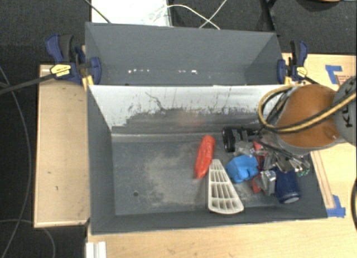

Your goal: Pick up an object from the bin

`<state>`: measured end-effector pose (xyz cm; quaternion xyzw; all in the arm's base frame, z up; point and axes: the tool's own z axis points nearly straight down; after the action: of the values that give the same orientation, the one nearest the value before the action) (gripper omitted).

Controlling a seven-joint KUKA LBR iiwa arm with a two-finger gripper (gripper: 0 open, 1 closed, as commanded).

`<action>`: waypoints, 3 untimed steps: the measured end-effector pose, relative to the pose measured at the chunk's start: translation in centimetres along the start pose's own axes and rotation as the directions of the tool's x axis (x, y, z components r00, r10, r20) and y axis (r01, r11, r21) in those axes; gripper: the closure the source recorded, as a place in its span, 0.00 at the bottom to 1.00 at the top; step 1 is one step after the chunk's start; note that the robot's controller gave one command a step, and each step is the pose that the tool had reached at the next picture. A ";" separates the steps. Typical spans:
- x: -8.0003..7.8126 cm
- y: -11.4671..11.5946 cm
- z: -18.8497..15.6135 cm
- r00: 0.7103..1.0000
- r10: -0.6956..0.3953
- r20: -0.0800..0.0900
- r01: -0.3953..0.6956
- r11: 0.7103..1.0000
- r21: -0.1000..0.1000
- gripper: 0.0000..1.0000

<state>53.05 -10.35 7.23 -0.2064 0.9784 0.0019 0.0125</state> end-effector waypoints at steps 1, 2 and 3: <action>-0.6 0.5 0.0 1.000 0.027 -0.001 -0.027 1.000 0.001 0.00; 0.0 1.2 -0.1 1.000 0.025 0.007 -0.025 1.000 0.004 0.00; -0.5 1.4 0.0 0.999 0.043 0.000 -0.043 0.999 0.004 0.00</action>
Offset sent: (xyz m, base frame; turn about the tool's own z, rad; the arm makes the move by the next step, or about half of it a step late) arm -0.0075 0.0115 -0.0023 0.0304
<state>52.96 -8.83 7.24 -0.1853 0.9826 0.0004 0.0128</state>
